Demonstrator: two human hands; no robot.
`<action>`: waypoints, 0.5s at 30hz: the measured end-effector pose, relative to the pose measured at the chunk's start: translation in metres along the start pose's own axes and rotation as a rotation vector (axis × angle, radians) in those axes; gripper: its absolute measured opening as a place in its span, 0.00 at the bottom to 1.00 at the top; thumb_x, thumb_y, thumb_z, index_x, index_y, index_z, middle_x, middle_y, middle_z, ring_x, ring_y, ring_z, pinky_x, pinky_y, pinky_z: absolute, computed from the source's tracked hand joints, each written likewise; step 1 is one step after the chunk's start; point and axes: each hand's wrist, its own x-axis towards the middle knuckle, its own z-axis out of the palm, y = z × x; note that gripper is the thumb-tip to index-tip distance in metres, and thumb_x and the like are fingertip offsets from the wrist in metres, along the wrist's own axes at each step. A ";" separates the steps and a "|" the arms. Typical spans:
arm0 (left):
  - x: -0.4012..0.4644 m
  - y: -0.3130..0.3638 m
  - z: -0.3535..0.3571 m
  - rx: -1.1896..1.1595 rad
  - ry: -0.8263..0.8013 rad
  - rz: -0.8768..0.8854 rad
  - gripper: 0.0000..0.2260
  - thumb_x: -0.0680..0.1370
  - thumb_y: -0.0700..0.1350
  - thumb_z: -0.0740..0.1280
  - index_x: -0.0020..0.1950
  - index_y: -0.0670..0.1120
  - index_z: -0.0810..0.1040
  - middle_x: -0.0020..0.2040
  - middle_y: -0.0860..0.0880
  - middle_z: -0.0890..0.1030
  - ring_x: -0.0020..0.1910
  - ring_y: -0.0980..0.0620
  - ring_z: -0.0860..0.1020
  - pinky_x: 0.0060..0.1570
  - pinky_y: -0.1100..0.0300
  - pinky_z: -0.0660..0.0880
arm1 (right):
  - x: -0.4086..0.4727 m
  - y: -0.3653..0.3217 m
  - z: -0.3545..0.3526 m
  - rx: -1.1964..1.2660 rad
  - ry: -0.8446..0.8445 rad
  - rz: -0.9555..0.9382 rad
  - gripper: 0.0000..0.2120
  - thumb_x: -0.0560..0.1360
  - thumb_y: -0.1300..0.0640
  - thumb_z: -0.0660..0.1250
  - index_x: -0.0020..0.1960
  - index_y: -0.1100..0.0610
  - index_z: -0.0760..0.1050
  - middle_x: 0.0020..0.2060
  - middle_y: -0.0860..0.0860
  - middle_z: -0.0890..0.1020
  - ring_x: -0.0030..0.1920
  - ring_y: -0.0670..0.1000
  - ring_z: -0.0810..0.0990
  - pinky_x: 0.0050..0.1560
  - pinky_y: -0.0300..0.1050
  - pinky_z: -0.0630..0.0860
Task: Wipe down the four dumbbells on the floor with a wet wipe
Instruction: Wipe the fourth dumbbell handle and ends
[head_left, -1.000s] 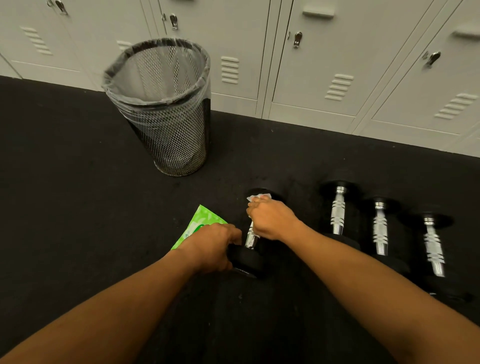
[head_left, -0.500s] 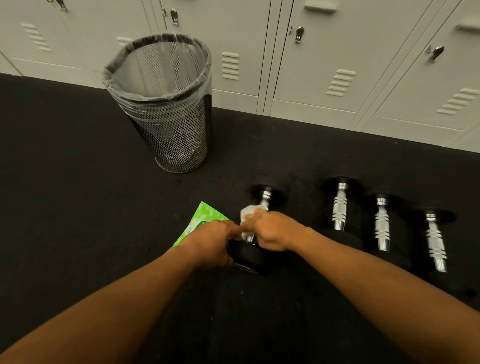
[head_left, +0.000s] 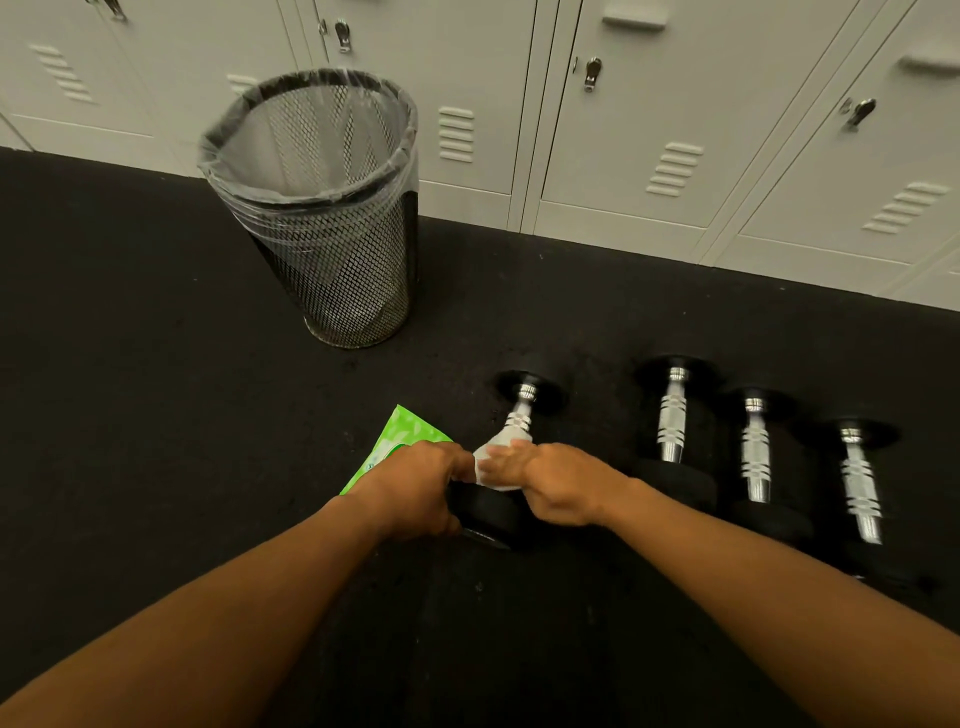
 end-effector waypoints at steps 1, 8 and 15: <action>0.000 0.000 -0.001 -0.003 0.002 0.002 0.18 0.68 0.46 0.78 0.56 0.53 0.80 0.54 0.55 0.79 0.53 0.52 0.79 0.52 0.57 0.76 | -0.004 0.000 0.001 -0.003 -0.024 -0.022 0.32 0.74 0.63 0.55 0.76 0.44 0.64 0.78 0.44 0.63 0.78 0.51 0.60 0.75 0.55 0.63; 0.001 0.004 0.001 0.031 -0.007 0.006 0.22 0.68 0.47 0.78 0.61 0.52 0.79 0.57 0.54 0.79 0.55 0.52 0.78 0.53 0.57 0.76 | -0.001 0.016 -0.013 -0.089 0.096 -0.035 0.33 0.72 0.67 0.61 0.77 0.55 0.65 0.76 0.50 0.66 0.78 0.48 0.60 0.77 0.49 0.59; 0.001 0.001 0.001 0.037 -0.005 0.025 0.22 0.69 0.47 0.78 0.62 0.52 0.78 0.58 0.55 0.77 0.56 0.53 0.77 0.54 0.59 0.75 | 0.000 0.000 -0.020 0.238 0.517 0.326 0.25 0.71 0.65 0.59 0.65 0.54 0.79 0.63 0.52 0.81 0.63 0.54 0.78 0.64 0.47 0.74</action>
